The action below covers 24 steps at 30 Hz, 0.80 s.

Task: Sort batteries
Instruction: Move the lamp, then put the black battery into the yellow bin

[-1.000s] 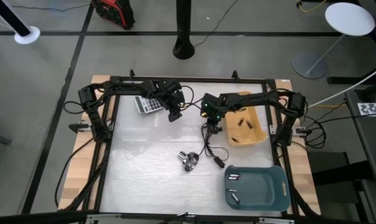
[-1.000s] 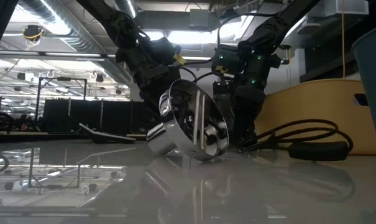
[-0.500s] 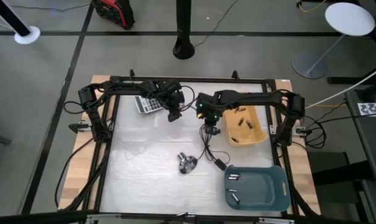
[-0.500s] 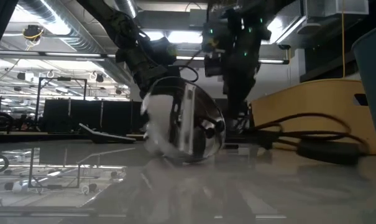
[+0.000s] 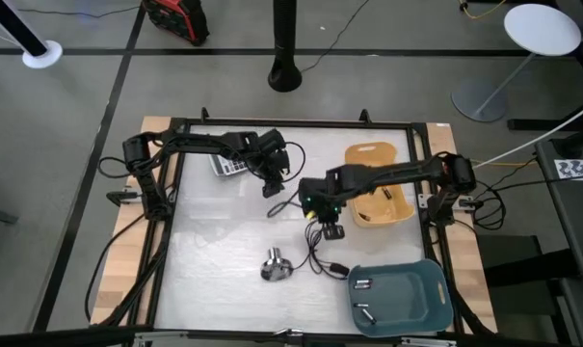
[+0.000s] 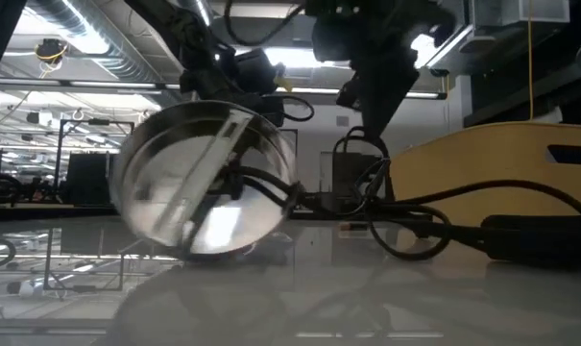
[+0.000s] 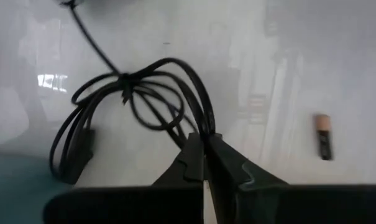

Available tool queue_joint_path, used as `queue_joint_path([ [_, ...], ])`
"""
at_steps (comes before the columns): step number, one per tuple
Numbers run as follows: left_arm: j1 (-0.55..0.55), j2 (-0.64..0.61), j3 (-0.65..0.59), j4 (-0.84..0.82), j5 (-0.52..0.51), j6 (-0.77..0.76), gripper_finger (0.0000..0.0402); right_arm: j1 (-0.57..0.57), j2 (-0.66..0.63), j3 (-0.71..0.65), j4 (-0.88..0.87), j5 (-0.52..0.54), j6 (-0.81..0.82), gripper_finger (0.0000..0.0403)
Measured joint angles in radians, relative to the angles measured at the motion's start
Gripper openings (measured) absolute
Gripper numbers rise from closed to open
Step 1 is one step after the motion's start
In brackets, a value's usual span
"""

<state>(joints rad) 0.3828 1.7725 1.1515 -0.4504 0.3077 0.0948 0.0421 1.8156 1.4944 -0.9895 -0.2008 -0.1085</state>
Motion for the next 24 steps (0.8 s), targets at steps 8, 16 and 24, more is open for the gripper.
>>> queue_joint_path([
  [8, -0.062, 0.0, 0.0, 0.14, -0.001, 0.003, 0.0166, 0.084, 0.0, 0.0, 0.002, 0.0, 0.0, 0.0013],
  [16, -0.121, 0.004, 0.0, 0.272, -0.011, 0.069, 0.0166, 0.096, 0.0, 0.0, 0.003, 0.024, 0.001, 0.0092],
  [24, -0.161, 0.03, 0.0, 0.291, -0.032, 0.106, 0.0166, 0.096, 0.0, 0.001, -0.024, 0.078, -0.002, 0.0113],
])
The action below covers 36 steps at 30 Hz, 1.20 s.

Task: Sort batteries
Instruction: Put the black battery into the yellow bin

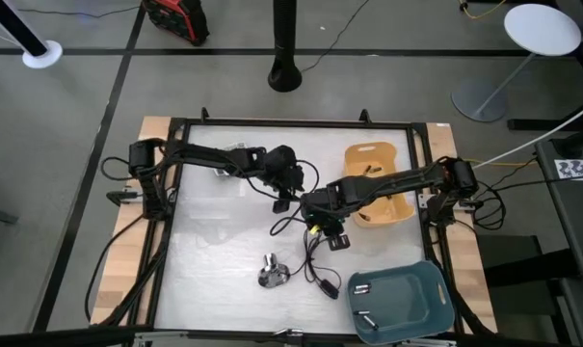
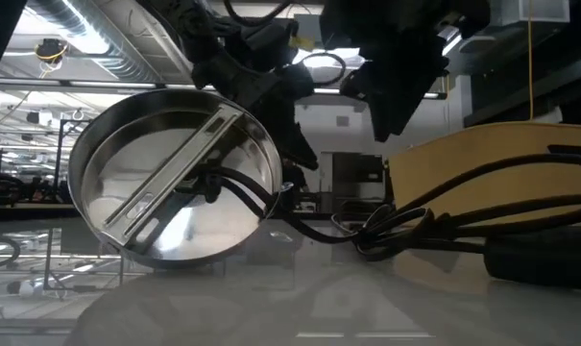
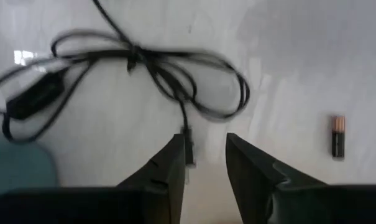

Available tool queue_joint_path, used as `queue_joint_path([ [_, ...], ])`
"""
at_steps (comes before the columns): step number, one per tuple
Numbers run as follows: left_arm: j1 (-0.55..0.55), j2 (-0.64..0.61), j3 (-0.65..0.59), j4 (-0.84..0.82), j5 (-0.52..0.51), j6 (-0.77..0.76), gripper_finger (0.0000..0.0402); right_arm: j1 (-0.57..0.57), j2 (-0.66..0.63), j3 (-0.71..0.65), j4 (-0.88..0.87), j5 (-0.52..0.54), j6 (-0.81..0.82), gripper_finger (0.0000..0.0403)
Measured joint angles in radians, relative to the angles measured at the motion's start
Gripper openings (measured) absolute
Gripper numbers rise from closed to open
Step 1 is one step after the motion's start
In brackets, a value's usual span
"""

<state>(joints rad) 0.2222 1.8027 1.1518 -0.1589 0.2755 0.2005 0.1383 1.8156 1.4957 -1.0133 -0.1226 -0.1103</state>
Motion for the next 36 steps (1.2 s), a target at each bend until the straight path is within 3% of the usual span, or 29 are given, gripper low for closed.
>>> queue_joint_path([
  [5, -0.016, 0.059, 0.0, 0.129, -0.007, -0.015, 0.0166, 0.0, 0.0, 0.057, -0.136, 0.048, -0.007, 0.0104],
  [12, -0.035, 0.138, 0.0, 0.284, -0.127, -0.075, 0.0166, 0.0, -0.059, 0.099, -0.276, 0.183, 0.002, 0.0104],
  [19, -0.035, 0.203, 0.0, 0.329, -0.148, -0.143, 0.0166, 0.0, -0.16, 0.099, -0.377, 0.282, 0.065, 0.0104],
  [36, -0.041, 0.258, 0.0, 0.343, -0.219, -0.149, 0.0166, -0.001, -0.406, 0.099, -0.385, 0.456, 0.109, 0.0104],
])
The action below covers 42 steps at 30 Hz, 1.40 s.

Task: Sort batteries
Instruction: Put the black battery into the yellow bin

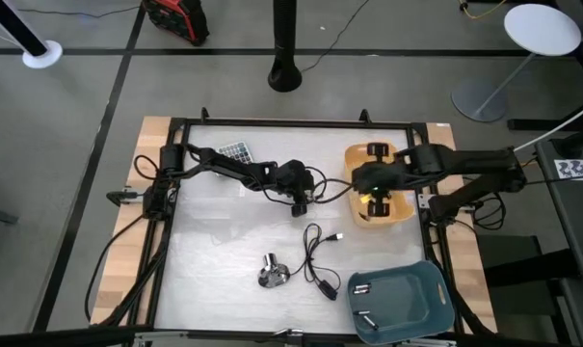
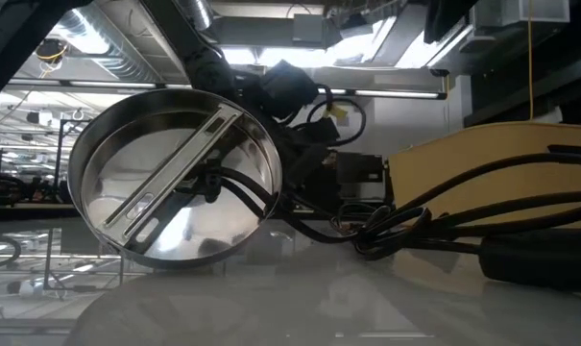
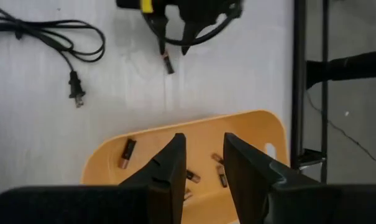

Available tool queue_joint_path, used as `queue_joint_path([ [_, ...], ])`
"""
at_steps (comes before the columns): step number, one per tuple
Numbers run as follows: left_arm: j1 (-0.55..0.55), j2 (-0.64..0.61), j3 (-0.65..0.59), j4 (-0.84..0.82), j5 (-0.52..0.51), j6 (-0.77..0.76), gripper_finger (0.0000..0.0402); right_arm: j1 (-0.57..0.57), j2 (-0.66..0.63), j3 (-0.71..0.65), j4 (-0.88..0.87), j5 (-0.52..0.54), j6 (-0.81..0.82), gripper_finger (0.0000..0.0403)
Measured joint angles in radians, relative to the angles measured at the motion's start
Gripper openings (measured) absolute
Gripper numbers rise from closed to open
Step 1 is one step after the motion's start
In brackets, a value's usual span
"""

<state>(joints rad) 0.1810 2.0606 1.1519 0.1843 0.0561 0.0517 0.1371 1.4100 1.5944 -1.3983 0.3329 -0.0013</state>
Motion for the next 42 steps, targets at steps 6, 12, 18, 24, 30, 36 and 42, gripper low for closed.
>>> queue_joint_path([
  [6, -0.025, 0.055, 0.006, 0.086, -0.023, 0.0, 0.0166, 0.0, -0.072, 0.0, -0.005, 0.078, 0.0, 0.0104],
  [12, -0.034, 0.077, 0.015, 0.091, -0.108, -0.008, 0.0166, 0.0, -0.134, 0.0, -0.006, 0.096, 0.027, 0.0104],
  [18, -0.032, 0.078, 0.016, 0.072, -0.116, -0.019, 0.012, 0.0, -0.172, 0.0, -0.011, 0.097, 0.033, 0.0104],
  [24, -0.032, 0.078, 0.016, 0.069, -0.124, -0.023, 0.004, 0.0, -0.198, 0.0, -0.017, 0.097, 0.034, 0.0104],
  [30, -0.032, 0.078, 0.015, 0.069, -0.126, -0.03, 0.0021, 0.0, -0.21, 0.0, -0.018, 0.097, 0.034, 0.0104],
  [36, -0.029, 0.062, 0.012, 0.079, -0.092, -0.071, 0.0031, 0.0, -0.211, 0.0, -0.018, 0.097, 0.025, 0.0104],
  [42, -0.029, 0.023, 0.032, 0.087, -0.023, -0.081, 0.0022, 0.0, -0.214, -0.001, -0.067, 0.126, 0.016, 0.0104],
])
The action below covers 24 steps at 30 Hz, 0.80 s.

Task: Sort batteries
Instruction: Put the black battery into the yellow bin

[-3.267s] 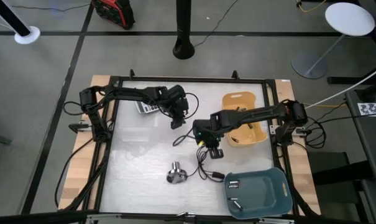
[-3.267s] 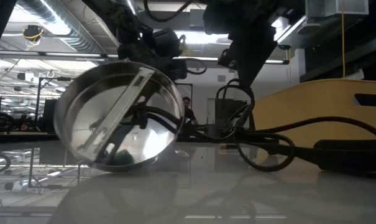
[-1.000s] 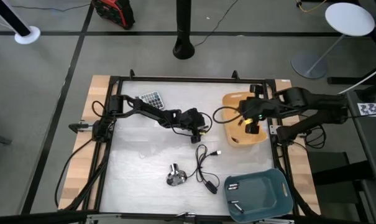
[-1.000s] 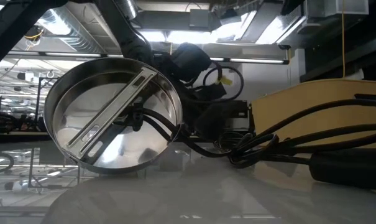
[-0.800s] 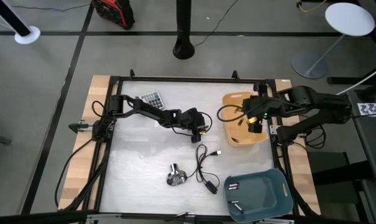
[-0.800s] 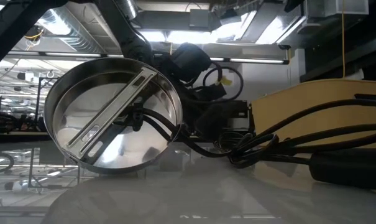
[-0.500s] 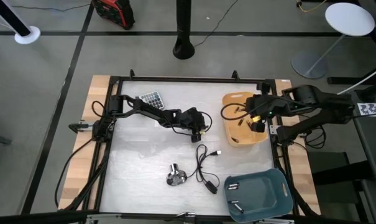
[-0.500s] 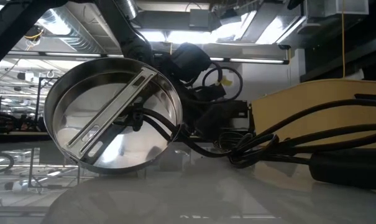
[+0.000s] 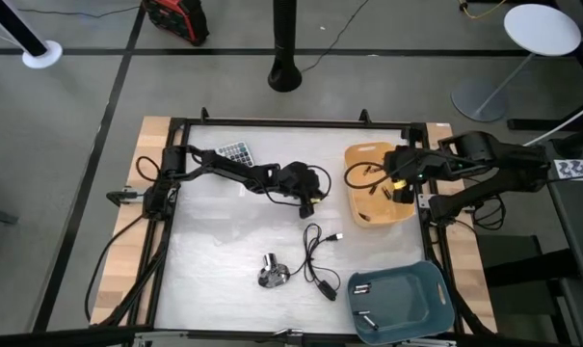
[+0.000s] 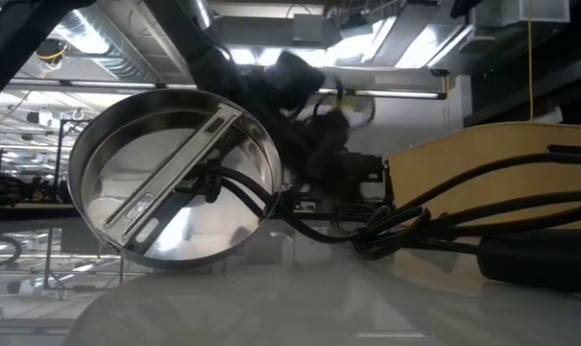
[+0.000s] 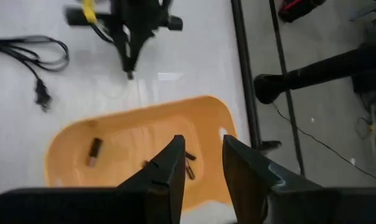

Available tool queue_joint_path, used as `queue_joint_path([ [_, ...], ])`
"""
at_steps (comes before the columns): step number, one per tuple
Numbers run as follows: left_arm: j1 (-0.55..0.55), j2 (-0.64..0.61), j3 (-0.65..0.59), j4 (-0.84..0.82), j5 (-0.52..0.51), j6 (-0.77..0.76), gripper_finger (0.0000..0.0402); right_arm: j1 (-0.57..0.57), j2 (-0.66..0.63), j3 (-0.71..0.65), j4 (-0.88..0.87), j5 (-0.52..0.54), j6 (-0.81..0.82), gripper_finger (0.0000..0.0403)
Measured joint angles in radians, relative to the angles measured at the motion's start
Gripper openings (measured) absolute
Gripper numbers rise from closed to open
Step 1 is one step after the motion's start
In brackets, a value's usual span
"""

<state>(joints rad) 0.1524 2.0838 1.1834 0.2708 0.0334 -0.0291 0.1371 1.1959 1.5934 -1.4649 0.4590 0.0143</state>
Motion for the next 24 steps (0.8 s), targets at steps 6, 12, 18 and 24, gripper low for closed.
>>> queue_joint_path([
  [6, -0.002, -0.011, 0.06, 0.009, 0.088, -0.001, 0.0034, 0.0, -0.017, 0.0, -0.014, 0.046, 0.0, 0.0104],
  [12, -0.007, -0.012, 0.133, 0.015, 0.178, -0.002, 0.0028, 0.0, -0.054, 0.0, -0.03, 0.05, 0.0, 0.0104],
  [18, -0.011, -0.012, 0.206, 0.024, 0.207, -0.002, 0.0036, 0.0, -0.096, 0.0, -0.029, 0.05, 0.002, 0.0104],
  [24, -0.008, -0.011, 0.268, 0.15, 0.204, 0.046, 0.0032, 0.0, -0.126, -0.004, -0.009, 0.051, 0.003, 0.0104],
])
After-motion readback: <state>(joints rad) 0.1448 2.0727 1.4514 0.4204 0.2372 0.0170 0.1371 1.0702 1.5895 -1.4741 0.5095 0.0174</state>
